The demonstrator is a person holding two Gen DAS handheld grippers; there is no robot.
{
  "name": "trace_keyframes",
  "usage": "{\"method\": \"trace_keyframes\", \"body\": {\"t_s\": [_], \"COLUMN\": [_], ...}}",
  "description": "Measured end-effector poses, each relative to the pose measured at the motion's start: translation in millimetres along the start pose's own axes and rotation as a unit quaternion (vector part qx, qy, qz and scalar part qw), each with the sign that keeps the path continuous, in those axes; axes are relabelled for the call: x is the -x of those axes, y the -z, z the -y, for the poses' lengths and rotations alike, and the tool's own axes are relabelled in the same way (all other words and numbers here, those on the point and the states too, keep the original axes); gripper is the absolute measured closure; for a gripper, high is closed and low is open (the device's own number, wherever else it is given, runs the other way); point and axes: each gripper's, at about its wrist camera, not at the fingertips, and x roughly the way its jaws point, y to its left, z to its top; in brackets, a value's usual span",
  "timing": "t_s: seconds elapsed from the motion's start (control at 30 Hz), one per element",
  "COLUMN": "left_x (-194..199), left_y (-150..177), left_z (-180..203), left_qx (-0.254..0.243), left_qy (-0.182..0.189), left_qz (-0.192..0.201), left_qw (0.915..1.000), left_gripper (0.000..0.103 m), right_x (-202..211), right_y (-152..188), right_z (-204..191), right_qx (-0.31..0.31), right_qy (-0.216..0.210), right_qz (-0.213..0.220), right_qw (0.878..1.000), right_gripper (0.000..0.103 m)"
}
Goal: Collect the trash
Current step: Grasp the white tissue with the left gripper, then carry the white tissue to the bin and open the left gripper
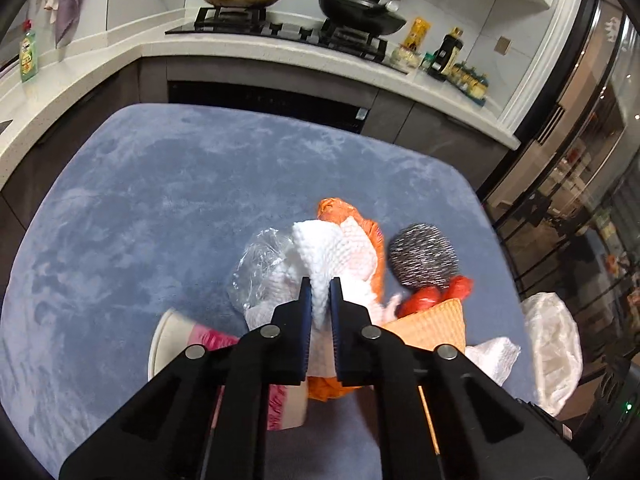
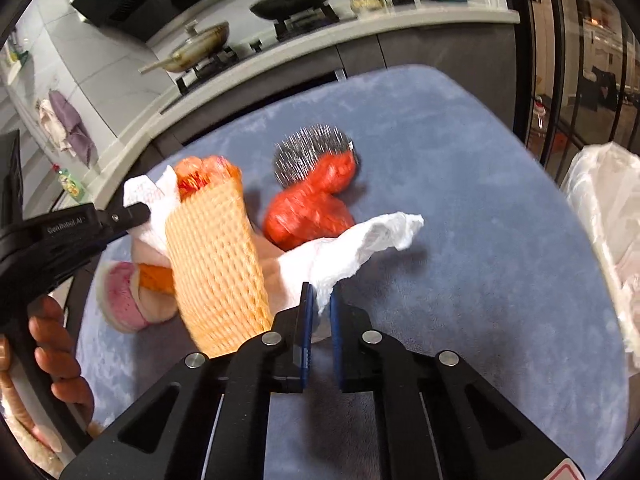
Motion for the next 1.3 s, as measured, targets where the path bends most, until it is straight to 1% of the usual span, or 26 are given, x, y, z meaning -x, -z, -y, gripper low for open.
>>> {"method": "trace_keyframes", "body": {"t_s": [0.17, 0.37, 0.63, 0.77, 0.93, 1.07, 1.2, 1.3], "left_x": [39, 78, 108, 123, 140, 144, 146, 147], "left_y": [-4, 1, 11, 13, 15, 16, 19, 22], "left_z": [10, 19, 37, 51, 78, 100, 128, 155], "left_qx": [-0.013, -0.026, -0.043, -0.057, -0.08, -0.1, -0.117, -0.138], "left_qy": [0.021, 0.042, 0.063, 0.07, 0.086, 0.098, 0.118, 0.129], "left_qz": [0.03, 0.052, 0.062, 0.076, 0.085, 0.088, 0.083, 0.084], "left_qw": [0.9993, 0.9974, 0.9952, 0.993, 0.9894, 0.9862, 0.9825, 0.9784], "left_gripper": [0.095, 0.095, 0.095, 0.095, 0.095, 0.095, 0.095, 0.095], "right_x": [39, 79, 127, 150, 173, 195, 215, 230], "right_y": [-11, -19, -24, -27, -29, -33, -37, -41], "right_z": [-6, -9, -11, -8, -2, 8, 24, 38], "right_qx": [0.005, 0.005, 0.01, 0.01, 0.008, 0.01, 0.008, 0.005], "right_qy": [-0.008, -0.02, -0.031, -0.034, -0.034, -0.025, -0.02, -0.007], "right_qz": [0.043, 0.086, 0.134, 0.157, 0.179, 0.2, 0.217, 0.231], "right_qw": [0.999, 0.996, 0.99, 0.987, 0.983, 0.979, 0.976, 0.973], "right_gripper": [0.096, 0.097, 0.097, 0.097, 0.097, 0.097, 0.097, 0.097]}}
